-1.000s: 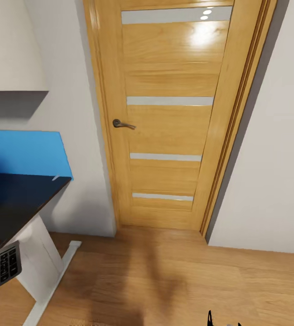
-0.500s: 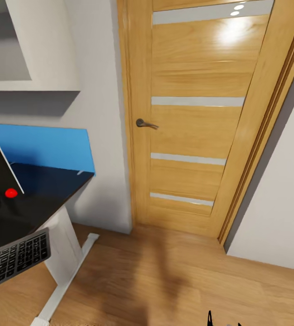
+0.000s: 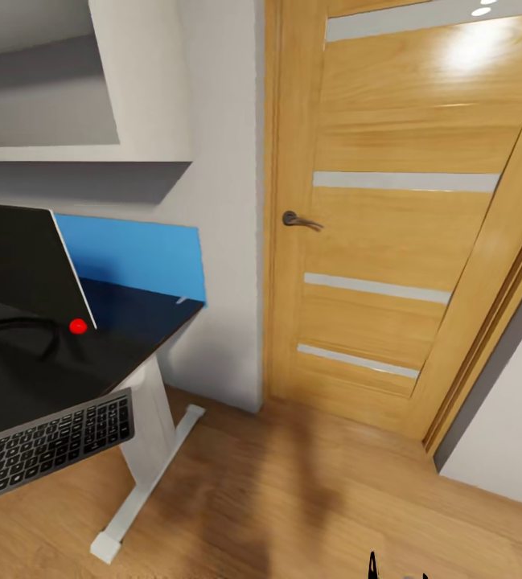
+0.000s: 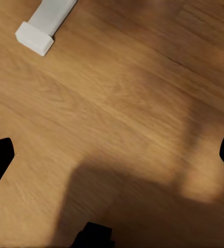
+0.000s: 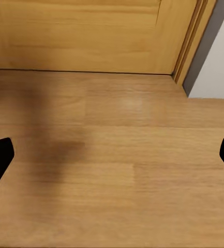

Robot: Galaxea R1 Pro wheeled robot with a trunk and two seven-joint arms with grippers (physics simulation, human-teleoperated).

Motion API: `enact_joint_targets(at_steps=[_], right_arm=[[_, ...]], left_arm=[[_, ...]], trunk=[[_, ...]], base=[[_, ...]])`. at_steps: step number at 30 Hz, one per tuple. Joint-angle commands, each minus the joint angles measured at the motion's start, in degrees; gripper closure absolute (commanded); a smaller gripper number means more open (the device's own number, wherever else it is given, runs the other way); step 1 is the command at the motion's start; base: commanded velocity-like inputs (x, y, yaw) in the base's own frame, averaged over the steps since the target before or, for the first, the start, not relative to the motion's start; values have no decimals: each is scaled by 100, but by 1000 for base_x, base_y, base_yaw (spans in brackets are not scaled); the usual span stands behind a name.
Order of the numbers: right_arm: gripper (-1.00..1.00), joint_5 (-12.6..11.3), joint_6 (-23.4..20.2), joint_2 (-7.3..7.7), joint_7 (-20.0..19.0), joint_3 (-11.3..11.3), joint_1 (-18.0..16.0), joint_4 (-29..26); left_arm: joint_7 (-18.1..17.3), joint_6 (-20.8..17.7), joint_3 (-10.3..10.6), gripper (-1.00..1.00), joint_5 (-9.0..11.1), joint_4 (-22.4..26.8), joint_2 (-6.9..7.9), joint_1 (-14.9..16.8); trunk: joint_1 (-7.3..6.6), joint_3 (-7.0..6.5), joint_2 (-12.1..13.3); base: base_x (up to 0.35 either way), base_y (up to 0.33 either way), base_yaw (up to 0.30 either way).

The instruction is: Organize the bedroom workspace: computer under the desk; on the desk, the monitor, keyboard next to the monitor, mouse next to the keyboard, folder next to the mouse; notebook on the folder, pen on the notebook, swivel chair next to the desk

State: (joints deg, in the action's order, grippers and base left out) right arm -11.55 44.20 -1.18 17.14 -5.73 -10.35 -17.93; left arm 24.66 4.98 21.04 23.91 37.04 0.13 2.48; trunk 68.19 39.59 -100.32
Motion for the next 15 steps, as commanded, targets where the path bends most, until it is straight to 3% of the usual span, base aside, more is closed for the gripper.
enact_joint_targets(at_steps=[1, 15], right_arm=[[-100, -49, 19, 4, 26, -48, -2, 0], [-100, -27, 28, 4, 42, -46, -2, 0]], left_arm=[[39, 39, 41, -100, 61, -4, 5, 7], [38, 47, 41, -100, 61, -4, 5, 7]], trunk=[[-1, 5, -2], [-1, 5, -2]], base=[[0, 0, 282], [0, 0, 283]])
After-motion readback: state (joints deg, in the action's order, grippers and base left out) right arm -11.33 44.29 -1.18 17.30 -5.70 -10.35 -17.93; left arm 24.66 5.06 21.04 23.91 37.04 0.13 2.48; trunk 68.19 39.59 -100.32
